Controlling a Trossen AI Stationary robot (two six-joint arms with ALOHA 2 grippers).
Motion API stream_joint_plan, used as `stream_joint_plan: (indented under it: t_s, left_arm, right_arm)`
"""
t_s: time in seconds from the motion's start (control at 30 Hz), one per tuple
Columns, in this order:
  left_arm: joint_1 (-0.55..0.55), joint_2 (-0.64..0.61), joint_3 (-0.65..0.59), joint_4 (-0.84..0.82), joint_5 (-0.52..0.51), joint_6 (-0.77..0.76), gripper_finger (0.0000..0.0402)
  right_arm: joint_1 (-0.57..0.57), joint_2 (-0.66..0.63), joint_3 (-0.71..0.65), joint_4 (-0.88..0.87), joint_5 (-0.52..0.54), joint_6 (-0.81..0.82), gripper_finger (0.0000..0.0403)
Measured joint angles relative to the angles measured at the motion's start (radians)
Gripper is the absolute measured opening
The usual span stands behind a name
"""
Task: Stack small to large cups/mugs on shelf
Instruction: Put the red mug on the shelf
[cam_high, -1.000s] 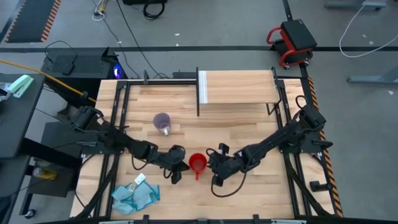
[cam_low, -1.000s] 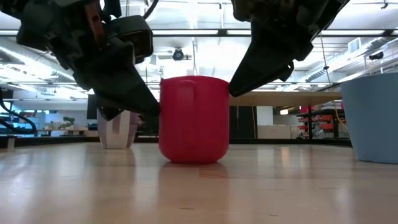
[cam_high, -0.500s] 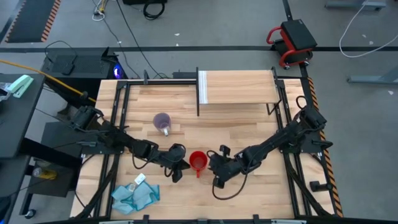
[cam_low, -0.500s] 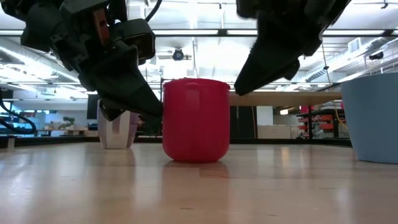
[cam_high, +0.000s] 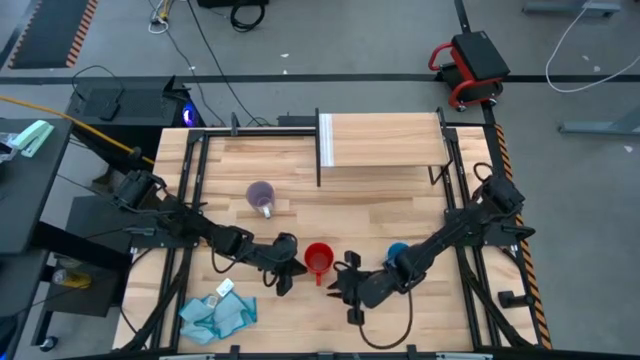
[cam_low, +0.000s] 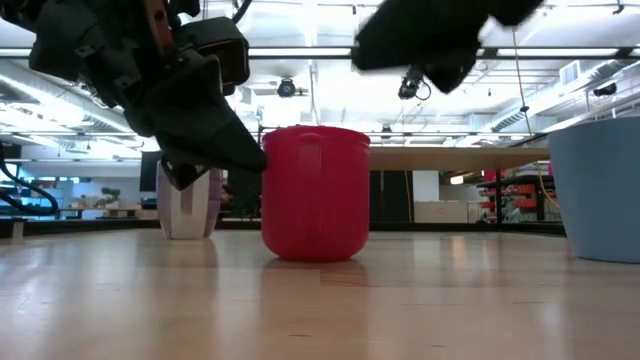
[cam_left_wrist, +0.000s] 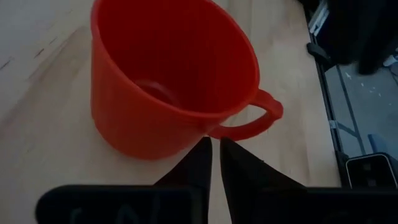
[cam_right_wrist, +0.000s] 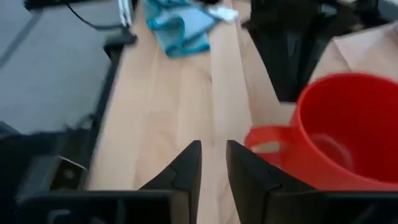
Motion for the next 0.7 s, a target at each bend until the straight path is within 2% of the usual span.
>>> stream_joint_plan:
  t_s: [0.1,0.17,0.27,0.4,0.5,0.7]
  left_arm:
    - [0.000,0.000,0.000,0.000,0.000,0.008,0.0043]
    - [0.000,0.000,0.000,0.000,0.000,0.012,0.0042]
    - [0.000,0.000,0.000,0.000,0.000,0.012,0.0040]
    - [0.000,0.000,0.000,0.000,0.000,0.012,0.0041]
    - [0.000,0.000,0.000,0.000,0.000,0.012,0.0043]
    - [0.000,0.000,0.000,0.000,-0.005,0.016,0.0040]
  right_arm:
    - [0.010,0.043,-0.002,0.018,0.030,0.003,0.0087]
    - [0.034,0.064,-0.001,0.019,0.095,0.005,0.0087]
    - [0.094,0.091,-0.001,0.041,0.237,-0.011,0.0086]
    - [0.177,0.143,0.000,0.133,0.479,-0.044,0.0085]
    - [0.213,0.204,0.000,0.176,0.607,-0.050,0.0085]
    - [0.202,0.312,-0.001,0.362,0.637,-0.039,0.0085]
